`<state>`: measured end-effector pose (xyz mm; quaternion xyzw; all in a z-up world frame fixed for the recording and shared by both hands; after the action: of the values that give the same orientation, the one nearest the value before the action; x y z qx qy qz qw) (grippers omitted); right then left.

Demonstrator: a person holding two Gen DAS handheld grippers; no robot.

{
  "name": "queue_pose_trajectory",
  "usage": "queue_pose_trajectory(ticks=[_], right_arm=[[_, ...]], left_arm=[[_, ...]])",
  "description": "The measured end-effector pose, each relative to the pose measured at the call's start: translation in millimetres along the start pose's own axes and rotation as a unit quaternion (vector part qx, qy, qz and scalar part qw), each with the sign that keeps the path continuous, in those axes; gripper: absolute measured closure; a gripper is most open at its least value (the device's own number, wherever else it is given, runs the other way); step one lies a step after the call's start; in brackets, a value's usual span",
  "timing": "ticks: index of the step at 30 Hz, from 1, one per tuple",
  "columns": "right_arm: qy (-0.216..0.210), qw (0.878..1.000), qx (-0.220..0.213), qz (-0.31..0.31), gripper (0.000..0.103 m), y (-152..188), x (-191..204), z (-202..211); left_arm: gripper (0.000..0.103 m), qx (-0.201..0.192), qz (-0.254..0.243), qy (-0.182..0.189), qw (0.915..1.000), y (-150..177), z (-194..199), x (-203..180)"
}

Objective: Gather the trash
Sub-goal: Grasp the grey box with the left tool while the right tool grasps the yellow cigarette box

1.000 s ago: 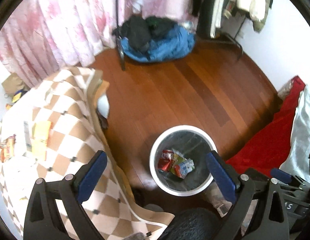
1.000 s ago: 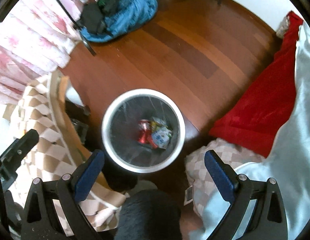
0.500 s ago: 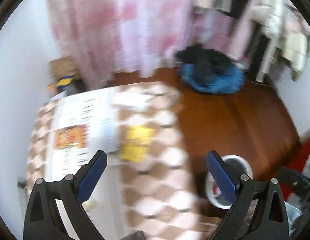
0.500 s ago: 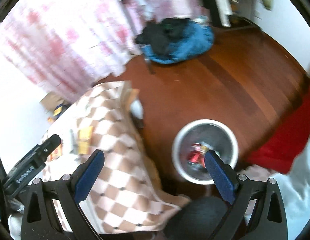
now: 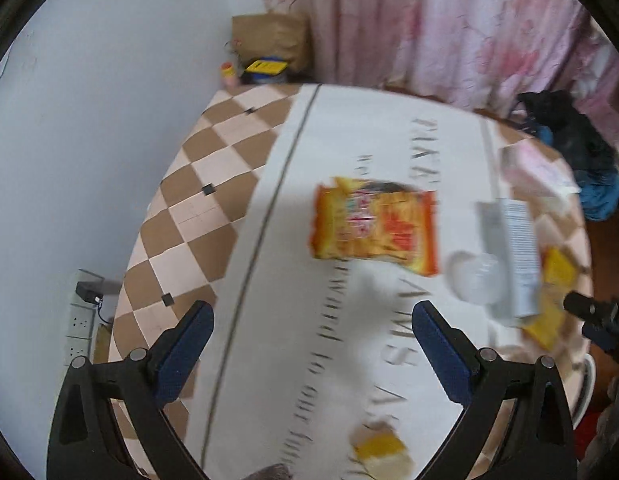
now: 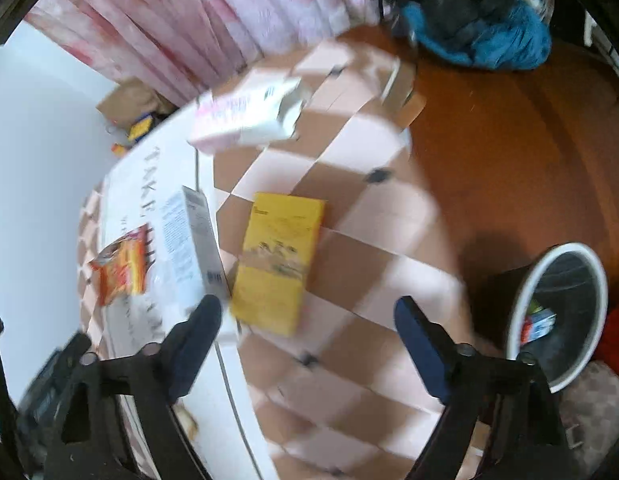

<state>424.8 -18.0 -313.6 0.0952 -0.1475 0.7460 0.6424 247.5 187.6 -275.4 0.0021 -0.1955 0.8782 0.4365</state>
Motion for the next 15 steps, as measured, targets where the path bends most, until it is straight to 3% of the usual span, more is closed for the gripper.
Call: queue_pose_trajectory(ticks=[4,7,10,15], right_arm=[[0.034,0.999,-0.001,0.012,0.016,-9,23,-39],[0.072,0.996,-0.022,0.057,0.023,-5,44,-49],[0.120,0.986,-0.047,0.106,0.037,-2,52,-50],[0.112,0.985,-0.038,0.125,0.038,0,22,-37]], left_arm=[[0.002,0.011,-0.004,0.000,0.9999,2,-18,2],[0.002,0.015,-0.011,0.006,0.9998,3,-25,-7],[0.002,0.015,-0.017,0.018,0.9996,4,-22,-20],[0.002,-0.006,-0.040,0.086,0.9955,7,3,-64]])
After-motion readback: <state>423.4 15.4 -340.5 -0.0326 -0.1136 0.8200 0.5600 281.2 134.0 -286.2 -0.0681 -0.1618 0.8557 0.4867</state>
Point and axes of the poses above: each gripper's, at about its wrist camera, not at the fingertips, and z roughly against the way its jaws point, x to its left, y to its underside, the point moved 2 cm from there along -z, roughly the way its jaws point, and after that the axes turned 10 degrees about -z, right-handed, at the moved point
